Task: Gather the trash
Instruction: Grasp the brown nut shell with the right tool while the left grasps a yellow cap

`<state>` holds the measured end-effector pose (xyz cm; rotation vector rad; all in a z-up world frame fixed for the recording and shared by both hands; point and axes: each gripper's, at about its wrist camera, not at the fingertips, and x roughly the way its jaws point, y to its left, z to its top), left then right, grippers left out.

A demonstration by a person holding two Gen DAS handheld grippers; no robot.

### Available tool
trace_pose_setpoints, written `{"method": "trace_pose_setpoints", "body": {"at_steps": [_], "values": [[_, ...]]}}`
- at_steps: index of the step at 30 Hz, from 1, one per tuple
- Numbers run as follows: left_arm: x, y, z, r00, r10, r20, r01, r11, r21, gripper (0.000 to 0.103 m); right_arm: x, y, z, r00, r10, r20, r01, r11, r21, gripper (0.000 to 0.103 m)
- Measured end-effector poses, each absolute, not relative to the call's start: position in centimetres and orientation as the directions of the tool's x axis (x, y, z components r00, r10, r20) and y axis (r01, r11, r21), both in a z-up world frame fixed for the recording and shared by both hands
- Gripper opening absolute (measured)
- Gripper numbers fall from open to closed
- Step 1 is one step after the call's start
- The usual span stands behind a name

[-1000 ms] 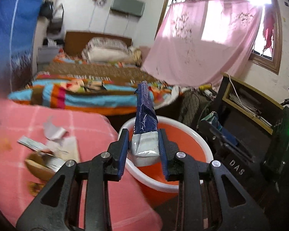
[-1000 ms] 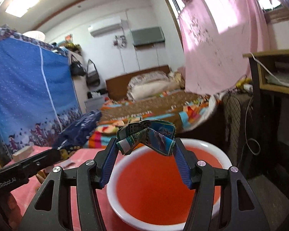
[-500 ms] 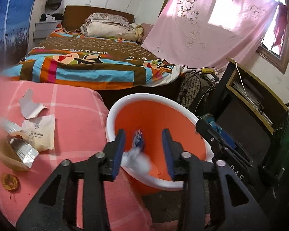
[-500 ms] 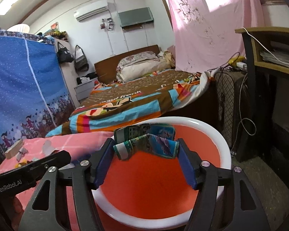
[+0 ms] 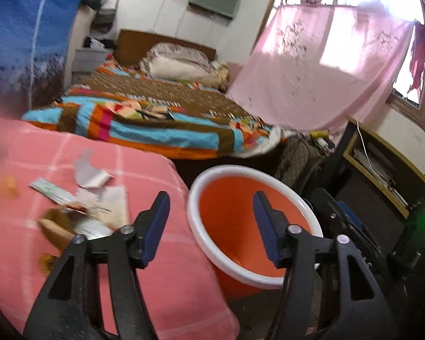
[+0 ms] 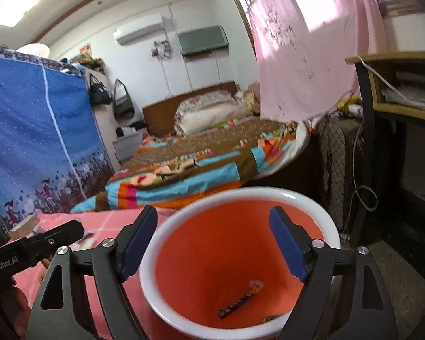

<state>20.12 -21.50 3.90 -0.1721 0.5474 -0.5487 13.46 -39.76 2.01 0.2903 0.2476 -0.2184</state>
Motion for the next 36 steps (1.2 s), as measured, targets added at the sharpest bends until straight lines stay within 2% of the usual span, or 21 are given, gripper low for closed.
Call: {"method": "trace_pose_setpoints", "body": {"at_steps": [2, 6, 9, 22, 30, 36], "values": [[19.7, -20.2, 4.5, 0.754, -0.512, -0.412, 0.427, 0.858, -0.284, 0.077, 13.3, -39.2, 2.5, 0.955, -0.175, -0.238, 0.234, 0.941, 0.245, 0.088], [18.7, -17.3, 5.6, 0.830, -0.441, -0.342, 0.366, 0.893, -0.263, 0.092, 12.9, -37.6, 3.3, 0.971, -0.167, -0.172, 0.204, 0.951, 0.232, 0.103], [18.4, -15.4, 5.9, 0.867, -0.391, -0.309, 0.319, 0.912, -0.259, 0.103, 12.4, -36.5, 3.9, 0.984, -0.142, -0.107, 0.164, 0.958, 0.236, 0.103], [15.7, -7.2, 5.9, 0.968, -0.162, -0.191, 0.128, 0.975, -0.182, 0.103, 11.1, -30.1, 5.5, 0.996, -0.012, 0.090, -0.001, 0.988, 0.151, 0.103], [14.4, -4.2, 5.6, 0.987, -0.089, -0.135, 0.073, 0.990, -0.117, 0.103, 11.3, -27.6, 5.7, 0.991, 0.042, 0.124, -0.055, 0.993, 0.107, 0.103], [14.2, -2.4, 5.4, 0.991, -0.051, -0.123, 0.043, 0.997, -0.064, 0.103, 12.1, -25.7, 5.3, 0.991, 0.081, 0.106, -0.088, 0.994, 0.069, 0.103]]}}
